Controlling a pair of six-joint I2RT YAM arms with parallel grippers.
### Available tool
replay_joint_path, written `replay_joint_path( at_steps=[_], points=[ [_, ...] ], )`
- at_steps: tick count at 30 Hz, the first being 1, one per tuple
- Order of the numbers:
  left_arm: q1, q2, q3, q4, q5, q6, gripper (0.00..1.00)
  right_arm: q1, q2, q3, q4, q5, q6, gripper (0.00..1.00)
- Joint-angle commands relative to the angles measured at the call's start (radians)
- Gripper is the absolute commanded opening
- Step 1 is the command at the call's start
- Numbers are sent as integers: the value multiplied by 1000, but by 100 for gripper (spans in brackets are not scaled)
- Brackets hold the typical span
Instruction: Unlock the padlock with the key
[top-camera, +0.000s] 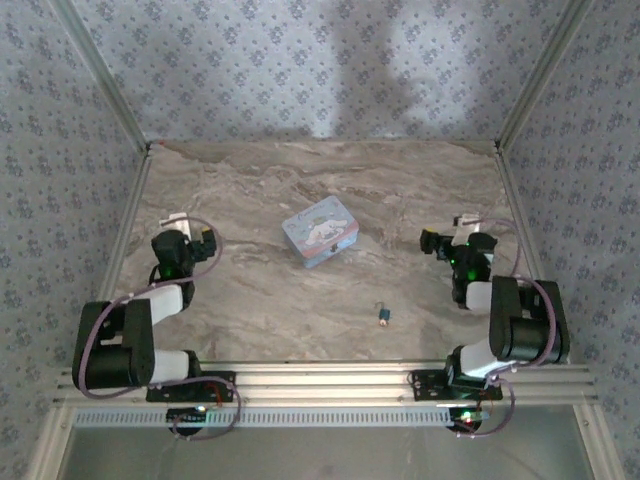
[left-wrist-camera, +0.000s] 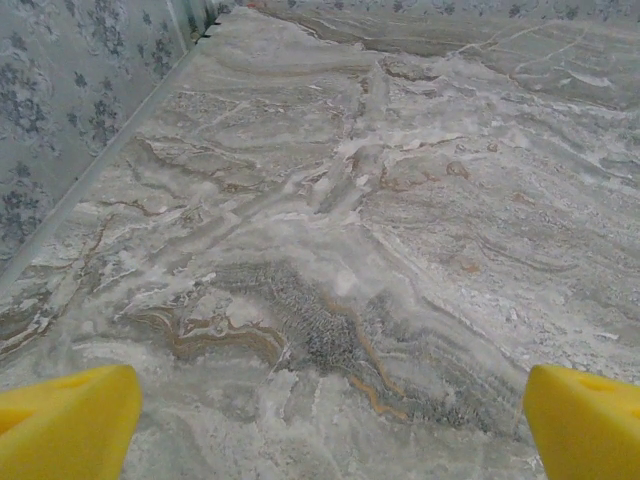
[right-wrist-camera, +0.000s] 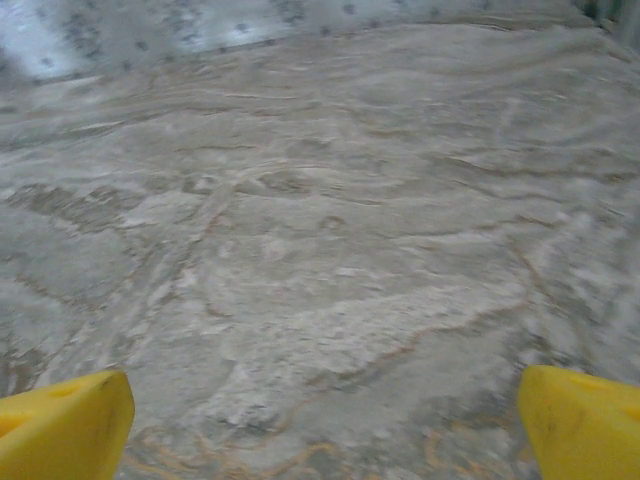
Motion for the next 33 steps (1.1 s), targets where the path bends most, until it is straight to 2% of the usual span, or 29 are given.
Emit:
replay_joint_path(
  at_steps=[1, 3, 4, 6, 7, 11, 21, 33],
  points=[
    [36, 83, -22, 205, 100, -48, 98, 40, 11, 16, 8, 29, -89, 100],
    [35, 130, -25, 258, 149, -30, 98, 38, 35, 48, -5, 70, -63, 100],
    [34, 158, -18, 269, 165, -24, 98, 36, 28, 78, -87, 105, -51, 100],
    [34, 191, 12, 258, 194, -16, 98, 51, 35, 72, -62, 145, -52, 100],
    [28, 181, 36, 188, 194, -2, 98, 49, 28, 77, -88, 145, -53, 100],
    [9, 187, 51, 168, 185, 21, 98, 52, 31, 74, -80, 146, -53, 100],
    [-6, 190, 57, 162, 164, 30, 98, 84, 27, 64, -63, 208, -71, 100],
    [-7, 189, 57, 161, 160, 31, 98, 72, 29, 71, -74, 189, -63, 100]
  ],
)
